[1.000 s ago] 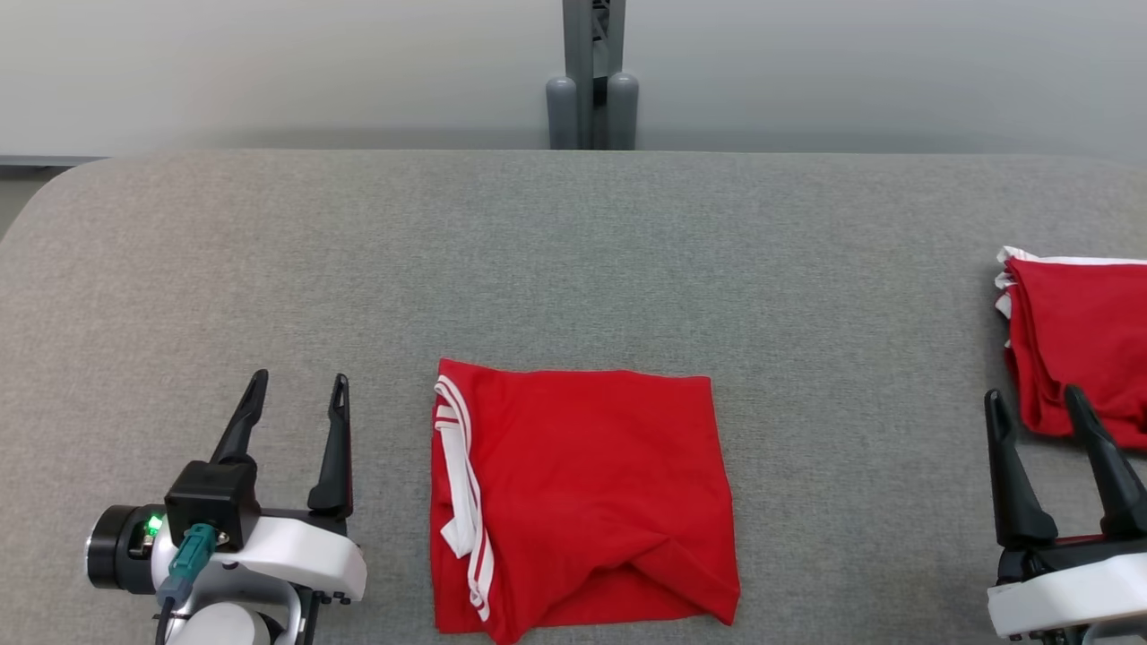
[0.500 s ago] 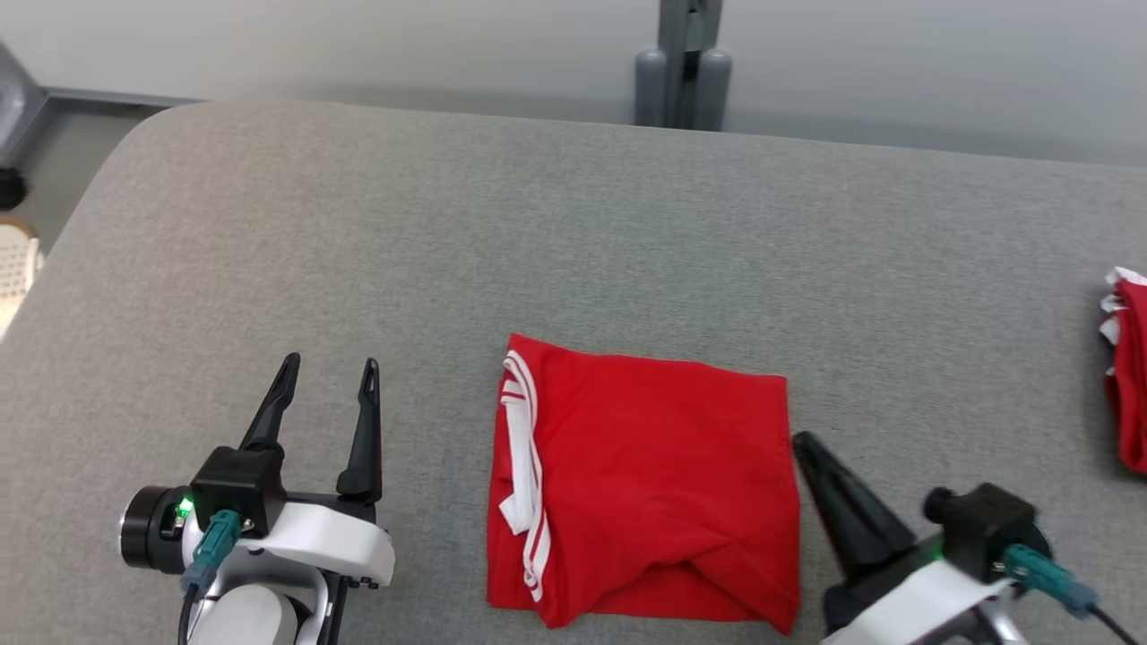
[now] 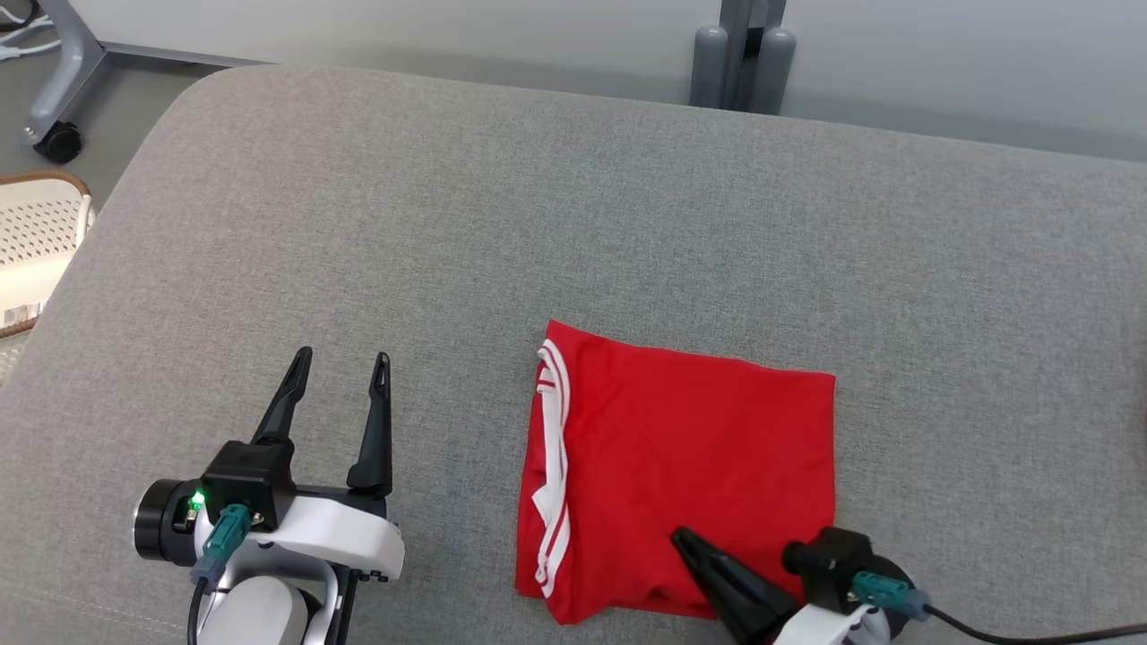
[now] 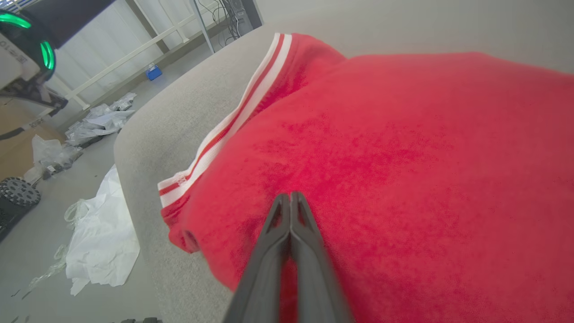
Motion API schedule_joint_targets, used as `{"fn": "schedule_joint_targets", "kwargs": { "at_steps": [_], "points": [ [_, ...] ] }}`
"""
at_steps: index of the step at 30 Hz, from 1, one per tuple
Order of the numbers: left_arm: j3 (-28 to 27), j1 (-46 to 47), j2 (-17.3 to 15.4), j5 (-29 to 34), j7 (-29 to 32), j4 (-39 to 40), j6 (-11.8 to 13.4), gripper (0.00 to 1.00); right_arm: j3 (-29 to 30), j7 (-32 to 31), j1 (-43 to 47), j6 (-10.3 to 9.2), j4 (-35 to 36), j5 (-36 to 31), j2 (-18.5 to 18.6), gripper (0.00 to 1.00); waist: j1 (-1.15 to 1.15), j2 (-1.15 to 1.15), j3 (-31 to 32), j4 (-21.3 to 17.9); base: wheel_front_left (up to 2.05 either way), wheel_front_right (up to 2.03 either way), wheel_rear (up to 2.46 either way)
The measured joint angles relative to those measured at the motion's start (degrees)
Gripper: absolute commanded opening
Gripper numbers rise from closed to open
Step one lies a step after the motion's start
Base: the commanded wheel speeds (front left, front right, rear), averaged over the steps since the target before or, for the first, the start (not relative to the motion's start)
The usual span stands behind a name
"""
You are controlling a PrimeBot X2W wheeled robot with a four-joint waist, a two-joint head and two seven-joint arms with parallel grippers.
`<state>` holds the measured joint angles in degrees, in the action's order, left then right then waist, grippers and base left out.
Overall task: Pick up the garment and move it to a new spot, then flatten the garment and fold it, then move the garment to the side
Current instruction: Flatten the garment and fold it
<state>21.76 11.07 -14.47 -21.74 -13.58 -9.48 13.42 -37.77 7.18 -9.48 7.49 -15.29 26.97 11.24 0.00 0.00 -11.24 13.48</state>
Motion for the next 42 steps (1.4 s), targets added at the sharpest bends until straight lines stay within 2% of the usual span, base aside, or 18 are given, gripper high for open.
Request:
{"fn": "schedule_joint_targets", "kwargs": {
  "at_steps": [7, 13, 18, 21, 24, 30, 31, 32, 33, 37, 42],
  "points": [
    [-0.01, 0.73, 0.27, -0.14, -0.32, -0.44, -0.01, 1.00, -7.27, 1.78, -3.77, 0.00, -4.71, 2.18, -0.14, 0.00, 0.00, 0.00, -0.36, -0.49, 0.00, 0.00, 0.00],
    [0.19, 0.93, 0.51, -0.47, -0.57, -0.78, -0.33, 1.00, -8.48, 2.36, -6.54, 0.00, -9.84, 1.88, -0.93, 0.00, 0.00, 0.00, -0.55, -1.20, 0.00, 0.00, 0.00],
    [-0.36, 0.93, 0.05, -0.71, -0.66, -1.09, -0.29, 1.00, -2.67, 4.16, -6.12, 0.00, -8.56, 4.26, -0.89, 0.00, 0.00, 0.00, -0.45, -2.44, 0.00, 0.00, 0.00],
    [-0.89, 0.91, -0.53, -0.71, -0.81, -0.89, 0.07, 1.00, 1.85, 4.86, -3.71, 0.00, -3.94, 7.43, -0.22, 0.00, 0.00, 0.00, -0.30, -3.68, 0.00, 0.00, 0.00],
    [-1.47, 0.89, -1.10, -0.71, -0.82, -0.42, 0.41, 1.00, 6.84, 5.32, -2.15, -0.01, 1.03, 7.90, 1.32, 0.00, 0.00, 0.00, -0.11, -5.18, 0.00, 0.00, 0.00],
    [-1.66, 0.88, -2.22, -0.46, -0.55, 0.92, 1.26, 1.00, 19.52, 5.98, 0.90, -0.01, 9.36, 5.20, 1.36, 0.00, 0.00, 0.00, 0.70, -8.02, 0.00, 0.00, 0.00],
    [-1.65, 0.88, -2.38, -0.44, -0.55, 1.29, 1.26, 1.00, 21.43, 5.88, 1.32, 0.00, 10.25, 3.68, 1.32, 0.33, 0.00, 0.00, 0.85, -8.42, 0.00, 0.00, 0.00],
    [-1.65, 0.88, -2.58, -0.35, -0.46, 1.57, 1.30, 1.00, 23.16, 5.59, 1.75, 0.00, 11.10, 1.77, 1.09, 0.81, 0.00, 0.00, 1.00, -8.82, 0.00, 0.00, 0.00],
    [-1.67, 0.88, -2.68, -0.27, -0.21, 1.87, 1.37, 1.00, 25.37, 5.26, 2.12, -0.01, 11.90, 0.21, 0.64, 1.00, 0.00, 0.00, 1.15, -9.19, 0.00, 0.00, 0.00],
    [-1.60, 0.38, -3.24, -0.04, 0.38, 2.72, 1.88, 1.00, 32.94, 3.50, 3.72, 0.00, 14.41, -6.44, -2.14, 1.00, 0.00, 0.00, 2.25, -10.20, 0.00, 0.00, 0.00],
    [-1.51, -1.51, -4.04, -0.04, 0.99, 3.76, 2.49, 1.00, 39.34, 0.14, 6.64, 0.00, 17.25, -13.29, -4.13, 1.00, 0.00, 0.00, 3.78, -10.96, 0.00, 0.00, 0.00]
  ]
}}
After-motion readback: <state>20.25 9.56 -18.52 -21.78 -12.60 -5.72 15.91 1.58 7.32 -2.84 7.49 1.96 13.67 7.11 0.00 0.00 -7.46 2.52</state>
